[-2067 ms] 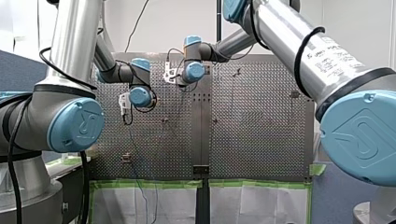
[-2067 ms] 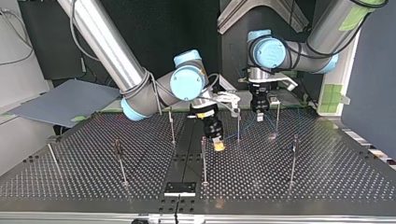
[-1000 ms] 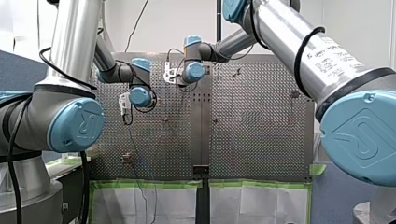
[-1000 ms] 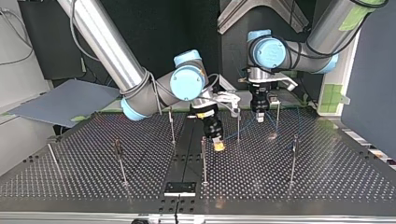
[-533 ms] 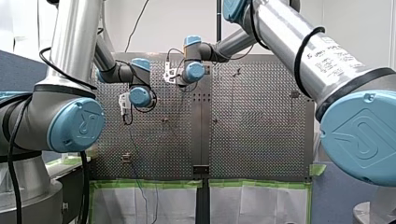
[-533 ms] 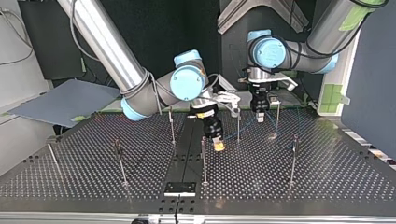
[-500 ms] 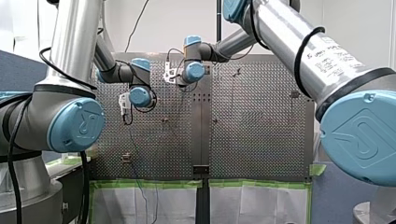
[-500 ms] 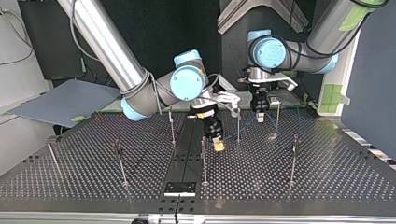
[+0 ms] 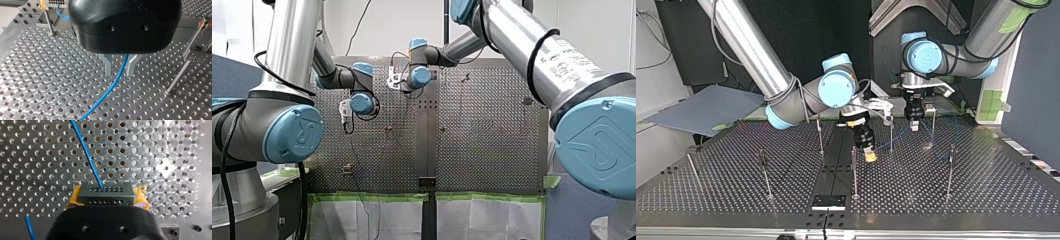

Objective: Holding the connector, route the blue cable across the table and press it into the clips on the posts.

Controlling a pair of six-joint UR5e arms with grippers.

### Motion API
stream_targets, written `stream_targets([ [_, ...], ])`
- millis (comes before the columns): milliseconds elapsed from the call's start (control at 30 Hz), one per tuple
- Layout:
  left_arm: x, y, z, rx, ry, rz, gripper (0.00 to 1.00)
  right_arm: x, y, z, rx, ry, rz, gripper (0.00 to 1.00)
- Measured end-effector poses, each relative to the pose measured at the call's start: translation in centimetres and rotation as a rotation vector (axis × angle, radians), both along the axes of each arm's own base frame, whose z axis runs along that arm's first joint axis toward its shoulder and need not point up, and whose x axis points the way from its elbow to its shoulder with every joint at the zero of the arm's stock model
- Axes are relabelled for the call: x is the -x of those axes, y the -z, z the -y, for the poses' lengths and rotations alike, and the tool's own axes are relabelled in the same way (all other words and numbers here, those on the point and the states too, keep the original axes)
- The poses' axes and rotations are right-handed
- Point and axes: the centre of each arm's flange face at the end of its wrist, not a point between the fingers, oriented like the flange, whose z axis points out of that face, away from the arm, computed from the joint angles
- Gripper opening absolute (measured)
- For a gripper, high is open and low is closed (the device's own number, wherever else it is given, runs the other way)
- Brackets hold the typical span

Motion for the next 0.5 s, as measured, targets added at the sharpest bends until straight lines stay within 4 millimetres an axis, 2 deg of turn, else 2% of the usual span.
stream_targets([
  [67, 0.00, 0.00, 0.00, 0.000, 0.000, 0.000, 0.33, 0.00, 0.00, 0.00, 0.000, 0.000, 0.000, 0.00],
  [500, 0.00, 0.00, 0.00, 0.000, 0.000, 0.000, 0.33, 0.00, 0.00, 0.00, 0.000, 0.000, 0.000, 0.00],
])
